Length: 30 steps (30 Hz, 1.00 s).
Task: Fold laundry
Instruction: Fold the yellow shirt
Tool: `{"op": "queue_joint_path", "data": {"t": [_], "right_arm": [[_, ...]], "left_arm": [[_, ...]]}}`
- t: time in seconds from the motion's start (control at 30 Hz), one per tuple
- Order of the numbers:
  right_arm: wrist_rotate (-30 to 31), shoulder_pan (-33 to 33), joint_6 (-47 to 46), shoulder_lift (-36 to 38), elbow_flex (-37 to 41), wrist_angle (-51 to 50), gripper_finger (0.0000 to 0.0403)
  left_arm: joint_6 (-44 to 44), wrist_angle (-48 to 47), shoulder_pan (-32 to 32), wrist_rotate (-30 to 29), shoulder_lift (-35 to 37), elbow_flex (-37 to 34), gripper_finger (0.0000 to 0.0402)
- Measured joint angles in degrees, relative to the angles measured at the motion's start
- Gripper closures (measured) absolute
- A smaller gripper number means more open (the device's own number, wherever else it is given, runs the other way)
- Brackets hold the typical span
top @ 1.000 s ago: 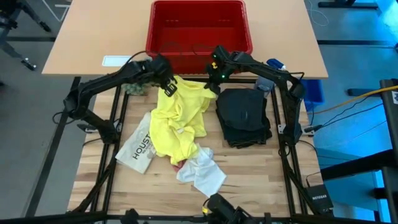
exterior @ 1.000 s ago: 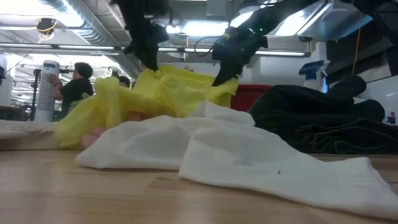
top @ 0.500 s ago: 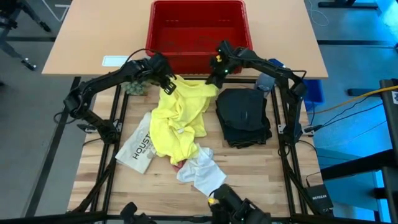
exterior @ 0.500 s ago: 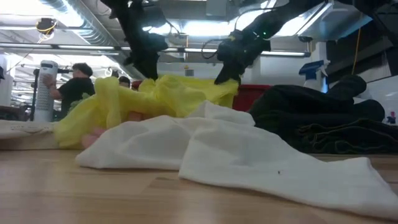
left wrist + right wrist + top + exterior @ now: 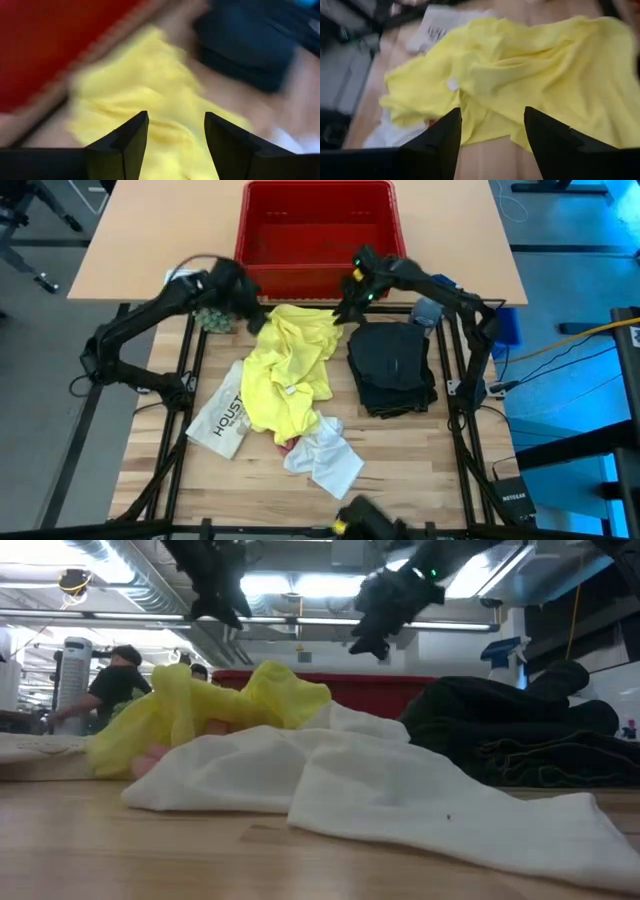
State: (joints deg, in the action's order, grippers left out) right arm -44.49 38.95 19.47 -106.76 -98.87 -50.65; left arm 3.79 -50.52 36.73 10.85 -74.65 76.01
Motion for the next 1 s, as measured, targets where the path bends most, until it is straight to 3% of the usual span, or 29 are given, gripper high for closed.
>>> {"op": "queue_joint_path", "data": {"t": [0.13,0.37,0.57,0.8,1.0], "right_arm": [[4.2,-7.0,2.3,0.0,0.0,1.1,0.0210],[14.8,-19.0,3.4,-5.5,0.1,12.3,0.0221],[24.0,-23.2,3.1,-10.8,0.1,18.3,0.0221],[23.9,-24.9,3.3,-15.8,0.1,20.4,0.0220],[24.5,-26.6,3.3,-18.4,0.1,26.0,0.0204]], "left_arm": [[0.6,-4.8,-8.5,-0.3,1.7,-5.3,0.0243],[15.7,11.9,-19.2,-1.7,10.0,-18.4,0.0277],[27.5,13.3,-27.5,-11.7,19.7,-24.6,0.0296],[33.1,12.8,-34.8,-26.6,28.2,-26.1,0.0308],[33.3,12.1,-36.4,-30.2,29.1,-26.1,0.0308]]}}
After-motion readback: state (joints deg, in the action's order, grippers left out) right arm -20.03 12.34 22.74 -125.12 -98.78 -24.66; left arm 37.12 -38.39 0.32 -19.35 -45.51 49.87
